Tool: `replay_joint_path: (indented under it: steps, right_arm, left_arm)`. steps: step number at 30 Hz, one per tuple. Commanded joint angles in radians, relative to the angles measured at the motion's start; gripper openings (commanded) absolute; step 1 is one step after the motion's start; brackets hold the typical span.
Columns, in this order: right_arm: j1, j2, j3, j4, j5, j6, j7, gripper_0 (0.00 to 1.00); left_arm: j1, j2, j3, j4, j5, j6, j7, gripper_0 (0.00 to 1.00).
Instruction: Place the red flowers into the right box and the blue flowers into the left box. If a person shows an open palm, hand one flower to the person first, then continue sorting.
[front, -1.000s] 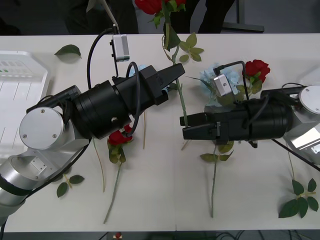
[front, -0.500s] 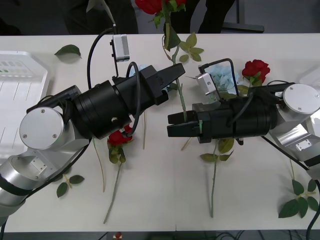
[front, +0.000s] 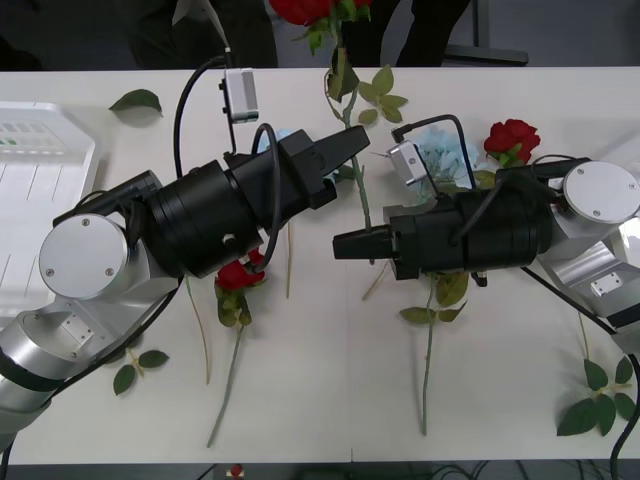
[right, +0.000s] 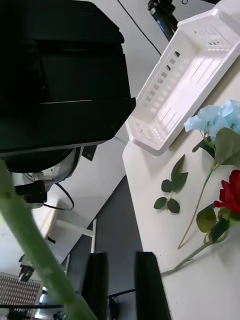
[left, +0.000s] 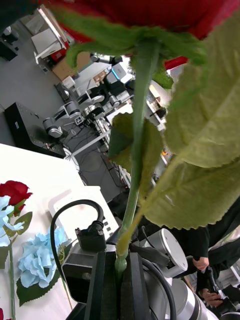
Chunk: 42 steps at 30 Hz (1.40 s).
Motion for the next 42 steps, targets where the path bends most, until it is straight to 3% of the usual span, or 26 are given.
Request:
replay_joint_path:
  steps: [1, 7, 9, 10, 11, 13, 18, 24, 36, 42]
  right_arm:
    - [-0.033, 0.030, -0.013, -0.025, 0.001, -0.005, -0.028, 0.00]
    - [-0.038, 0.025, -0.013, -0.023, 0.001, -0.005, -0.041, 0.00]
    - [-0.038, 0.022, -0.014, -0.023, 0.001, -0.005, -0.042, 0.00]
    - [-0.038, 0.021, -0.014, -0.023, 0.001, -0.005, -0.042, 0.00]
    - [-0.038, 0.019, -0.013, -0.023, 0.000, -0.004, -0.044, 0.00]
    - [-0.038, 0.016, -0.014, -0.023, 0.001, -0.005, -0.045, 0.00]
    - [-0.038, 0.011, -0.014, -0.023, 0.000, -0.004, -0.047, 0.00]
    - [-0.038, 0.010, -0.017, -0.023, 0.001, -0.005, -0.047, 0.00]
    - [-0.027, -0.067, -0.057, -0.023, 0.001, -0.005, -0.065, 0.00]
    - [0.027, -0.228, -0.166, -0.013, 0.001, -0.007, -0.085, 0.00]
  left_arm:
    - [-0.026, -0.024, 0.007, -0.025, -0.003, -0.004, 0.033, 0.00]
    - [-0.026, -0.024, 0.007, -0.025, -0.005, -0.004, 0.031, 0.00]
    - [-0.025, -0.024, 0.007, -0.025, -0.008, -0.004, 0.031, 0.37]
    - [-0.025, -0.023, 0.007, -0.025, -0.011, -0.004, 0.031, 0.73]
    - [-0.023, -0.023, 0.009, -0.025, -0.014, -0.004, 0.031, 0.92]
    - [-0.022, -0.020, 0.007, -0.025, -0.015, -0.004, 0.033, 1.00]
    - [-0.022, 0.015, 0.015, -0.025, -0.015, 0.011, 0.034, 1.00]
    - [0.006, 0.088, 0.150, -0.023, -0.006, 0.196, 0.062, 1.00]
    - [0.020, 0.104, 0.576, 0.081, -0.229, 0.849, 0.269, 1.00]
    - [0.024, 0.100, 0.725, 0.081, -0.496, 1.163, 0.404, 1.00]
